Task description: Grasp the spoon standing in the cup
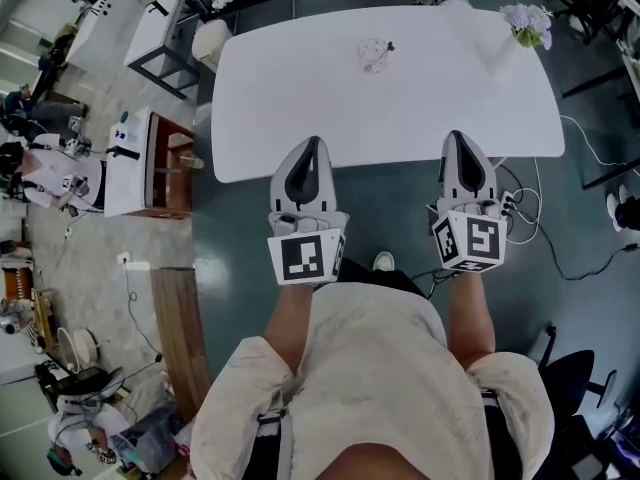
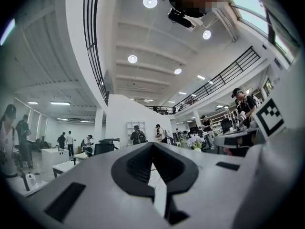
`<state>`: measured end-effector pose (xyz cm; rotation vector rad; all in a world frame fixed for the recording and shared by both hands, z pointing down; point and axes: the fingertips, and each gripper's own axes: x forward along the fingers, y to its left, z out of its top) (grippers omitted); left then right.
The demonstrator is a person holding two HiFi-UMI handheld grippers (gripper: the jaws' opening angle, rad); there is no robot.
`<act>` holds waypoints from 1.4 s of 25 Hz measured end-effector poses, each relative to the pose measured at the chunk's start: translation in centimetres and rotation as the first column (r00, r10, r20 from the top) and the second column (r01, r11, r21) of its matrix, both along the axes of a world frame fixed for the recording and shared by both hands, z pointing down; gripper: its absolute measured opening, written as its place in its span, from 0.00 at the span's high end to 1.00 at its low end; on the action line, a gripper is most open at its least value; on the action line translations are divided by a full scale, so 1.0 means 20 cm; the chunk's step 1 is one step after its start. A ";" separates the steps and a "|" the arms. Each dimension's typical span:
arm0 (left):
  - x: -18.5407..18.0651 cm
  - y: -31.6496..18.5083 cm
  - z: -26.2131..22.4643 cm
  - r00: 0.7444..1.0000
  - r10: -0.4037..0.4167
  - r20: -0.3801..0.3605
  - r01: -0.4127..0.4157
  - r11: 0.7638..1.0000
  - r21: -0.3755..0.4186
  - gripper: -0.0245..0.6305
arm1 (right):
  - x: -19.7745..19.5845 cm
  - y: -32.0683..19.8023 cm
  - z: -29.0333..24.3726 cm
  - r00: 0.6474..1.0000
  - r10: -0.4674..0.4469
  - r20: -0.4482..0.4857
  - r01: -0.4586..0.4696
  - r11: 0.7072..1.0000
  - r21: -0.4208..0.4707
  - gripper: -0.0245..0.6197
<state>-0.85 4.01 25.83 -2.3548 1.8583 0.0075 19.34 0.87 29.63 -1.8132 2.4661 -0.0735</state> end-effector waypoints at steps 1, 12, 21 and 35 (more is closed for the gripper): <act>-0.01 -0.03 0.01 1.000 -0.004 0.000 0.004 1.000 -0.002 0.96 | -0.01 -0.03 0.01 1.000 -0.004 0.001 0.004 1.000 -0.002 0.96; -0.22 -0.40 0.09 0.999 -0.025 -0.026 0.024 0.999 -0.023 0.96 | -0.23 -0.42 0.07 0.999 -0.032 -0.033 0.031 0.999 -0.033 0.96; -0.49 -0.79 0.11 0.998 0.003 -0.060 -0.004 1.000 -0.023 0.96 | -0.51 -0.79 0.05 0.996 -0.018 -0.085 0.016 0.999 -0.028 0.96; -0.66 -1.20 0.25 0.986 0.127 -0.107 -0.132 0.990 -0.050 0.96 | -0.70 -1.10 0.18 0.989 0.080 -0.123 -0.090 0.993 -0.079 0.96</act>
